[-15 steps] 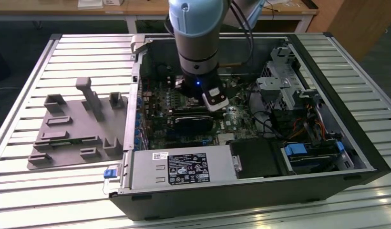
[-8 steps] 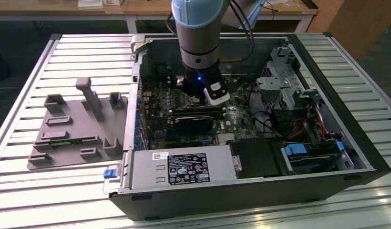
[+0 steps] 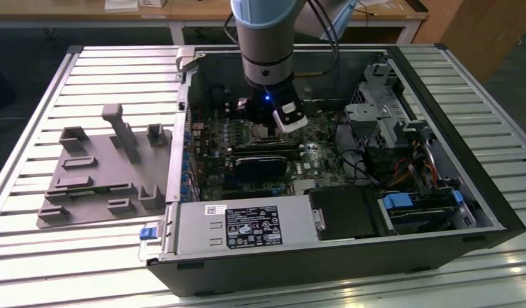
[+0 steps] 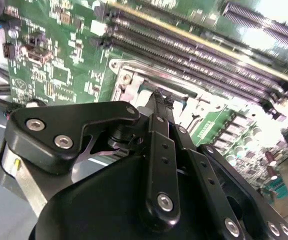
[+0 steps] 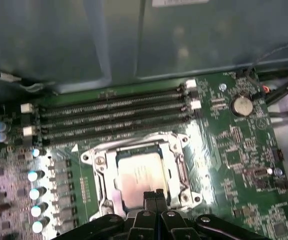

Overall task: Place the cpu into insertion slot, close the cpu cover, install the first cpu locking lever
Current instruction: 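Install the first cpu locking lever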

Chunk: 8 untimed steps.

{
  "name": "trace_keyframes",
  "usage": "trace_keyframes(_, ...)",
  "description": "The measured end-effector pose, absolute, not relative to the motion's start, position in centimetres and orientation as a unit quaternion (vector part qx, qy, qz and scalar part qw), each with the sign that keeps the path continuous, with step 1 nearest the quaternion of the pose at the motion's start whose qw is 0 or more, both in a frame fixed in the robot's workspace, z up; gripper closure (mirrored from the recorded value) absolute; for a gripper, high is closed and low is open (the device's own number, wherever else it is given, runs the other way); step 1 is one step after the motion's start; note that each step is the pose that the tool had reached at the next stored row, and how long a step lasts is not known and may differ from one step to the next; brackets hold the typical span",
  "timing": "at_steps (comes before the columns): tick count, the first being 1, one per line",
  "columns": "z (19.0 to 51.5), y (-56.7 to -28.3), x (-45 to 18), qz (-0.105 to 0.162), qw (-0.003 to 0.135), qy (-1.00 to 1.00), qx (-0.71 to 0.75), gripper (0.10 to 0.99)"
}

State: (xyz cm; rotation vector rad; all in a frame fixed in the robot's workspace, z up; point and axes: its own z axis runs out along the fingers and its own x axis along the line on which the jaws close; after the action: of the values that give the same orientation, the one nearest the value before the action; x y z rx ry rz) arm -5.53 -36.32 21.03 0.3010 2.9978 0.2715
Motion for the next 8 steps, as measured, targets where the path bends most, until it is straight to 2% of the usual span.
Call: trace_keyframes(8, 21.3, -34.8, -5.5, 0.084, 0.059, 0.99, 0.099, 0.984)
